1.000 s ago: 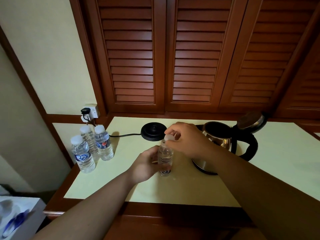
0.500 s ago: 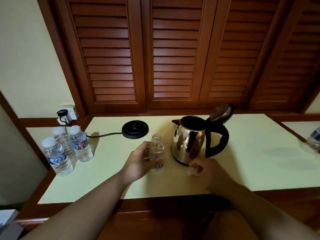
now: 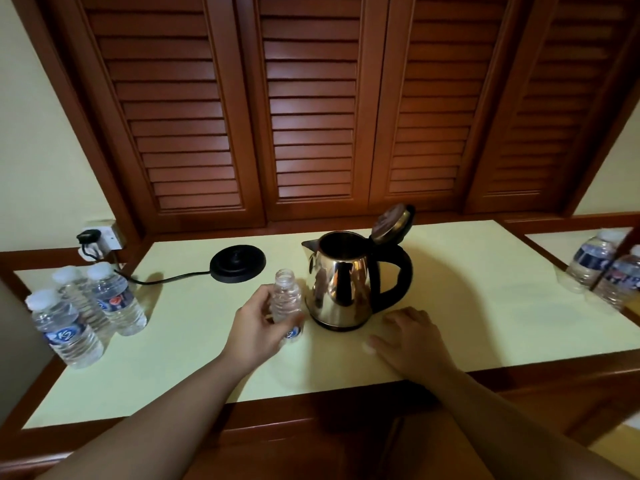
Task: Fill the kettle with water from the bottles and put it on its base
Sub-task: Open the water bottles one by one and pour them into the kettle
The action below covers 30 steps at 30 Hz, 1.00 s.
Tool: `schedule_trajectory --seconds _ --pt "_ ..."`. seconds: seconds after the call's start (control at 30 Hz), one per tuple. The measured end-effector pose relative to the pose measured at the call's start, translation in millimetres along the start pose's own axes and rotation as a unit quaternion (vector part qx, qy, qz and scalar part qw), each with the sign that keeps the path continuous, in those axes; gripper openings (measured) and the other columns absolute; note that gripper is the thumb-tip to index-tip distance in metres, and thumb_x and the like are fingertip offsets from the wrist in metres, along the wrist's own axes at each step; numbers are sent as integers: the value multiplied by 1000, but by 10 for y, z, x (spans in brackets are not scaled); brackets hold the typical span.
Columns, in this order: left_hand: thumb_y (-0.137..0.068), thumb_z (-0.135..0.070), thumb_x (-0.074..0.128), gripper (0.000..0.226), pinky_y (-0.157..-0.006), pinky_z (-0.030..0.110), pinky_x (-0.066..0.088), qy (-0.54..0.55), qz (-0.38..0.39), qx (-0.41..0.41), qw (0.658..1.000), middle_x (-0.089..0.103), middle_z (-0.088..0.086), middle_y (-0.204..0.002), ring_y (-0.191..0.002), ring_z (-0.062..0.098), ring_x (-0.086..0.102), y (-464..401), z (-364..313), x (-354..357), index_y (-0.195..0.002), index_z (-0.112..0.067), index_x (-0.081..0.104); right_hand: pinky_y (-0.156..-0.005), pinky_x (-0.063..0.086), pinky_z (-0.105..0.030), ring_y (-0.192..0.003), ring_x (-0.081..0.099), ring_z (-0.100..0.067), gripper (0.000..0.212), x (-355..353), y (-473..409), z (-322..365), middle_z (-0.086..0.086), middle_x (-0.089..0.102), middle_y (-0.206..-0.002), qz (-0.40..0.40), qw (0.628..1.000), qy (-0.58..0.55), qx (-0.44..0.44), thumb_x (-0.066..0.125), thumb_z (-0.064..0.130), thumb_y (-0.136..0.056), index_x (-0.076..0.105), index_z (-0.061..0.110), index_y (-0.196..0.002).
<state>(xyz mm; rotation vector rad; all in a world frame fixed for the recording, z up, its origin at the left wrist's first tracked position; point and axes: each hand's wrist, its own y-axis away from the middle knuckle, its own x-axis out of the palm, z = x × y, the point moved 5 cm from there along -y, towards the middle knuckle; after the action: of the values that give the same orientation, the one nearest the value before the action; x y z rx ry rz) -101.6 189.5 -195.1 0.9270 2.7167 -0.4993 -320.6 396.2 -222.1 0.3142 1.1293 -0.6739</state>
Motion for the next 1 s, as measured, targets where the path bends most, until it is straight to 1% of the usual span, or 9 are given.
schedule_trajectory --seconds 0.1,0.23,0.33,0.4,0.5,0.57,0.67,0.73,1.0 --pt "-81 -17 89 42 -91 38 62 -27 0 15 1000 79 -7 -104 -96 8 75 -105 -217 -84 -118 -23 69 -119 29 -40 -144 33 -23 82 56 -37 -60 1 41 -156 9 1000 20 7 45 80 -87 45 28 -149" --pt "-81 -30 90 51 -95 35 59 -108 7 60 992 77 -14 -110 -101 4 73 -421 -535 -253 -126 -28 68 -126 16 -39 -152 24 -19 84 120 -69 -78 2 33 -164 11 1000 21 -1 38 81 -88 39 29 -153" --pt "-80 -42 88 60 -95 32 55 -199 23 81 976 74 -14 -118 -106 7 70 -630 -773 -300 -134 -30 63 -126 15 -40 -153 21 -19 85 116 -69 -86 1 31 -165 13 1000 17 -1 38 81 -89 38 28 -155" --pt "-82 -43 87 63 -95 30 53 -244 48 102 963 73 -10 -124 -110 11 68 -743 -908 -279 -138 -29 62 -127 14 -39 -154 20 -20 84 113 -58 -93 1 29 -166 18 1000 16 -1 38 80 -89 37 28 -156" --pt "-81 -51 83 69 -98 32 49 -325 92 134 932 69 -6 -131 -116 15 63 -905 -1032 -228 -143 -31 59 -126 14 -37 -153 20 -20 83 98 -54 -92 1 29 -166 14 1000 14 -4 41 78 -90 39 27 -155" --pt "-80 -56 81 73 -99 35 47 -378 118 138 908 68 -3 -126 -114 18 59 -1006 -1061 -214 -146 -35 56 -125 16 -35 -152 23 -20 80 80 -58 -84 2 32 -165 5 1000 11 -3 45 76 -90 42 27 -154" --pt "-80 -52 83 71 -94 35 45 -424 139 138 884 60 -4 -110 -110 19 56 -1087 -1150 -195 -145 -42 55 -125 17 -35 -152 24 -20 80 81 -59 -81 1 34 -164 2 1000 7 -3 46 76 -90 44 26 -153" --pt "-81 -46 84 68 -96 36 45 -435 151 144 876 53 -5 -104 -107 18 52 -1105 -1244 -185 -143 -45 56 -126 17 -37 -152 24 -20 81 99 -60 -100 1 33 -165 7 1000 4 -3 45 76 -90 43 26 -154" --pt "-82 -48 83 70 -104 51 45 -487 181 139 843 48 -4 -106 -110 17 43 -1175 -1433 -226 -145 -48 52 -126 18 -38 -152 25 -19 84 141 -68 -140 1 35 -164 6 1000 7 -3 40 78 -88 45 26 -153"
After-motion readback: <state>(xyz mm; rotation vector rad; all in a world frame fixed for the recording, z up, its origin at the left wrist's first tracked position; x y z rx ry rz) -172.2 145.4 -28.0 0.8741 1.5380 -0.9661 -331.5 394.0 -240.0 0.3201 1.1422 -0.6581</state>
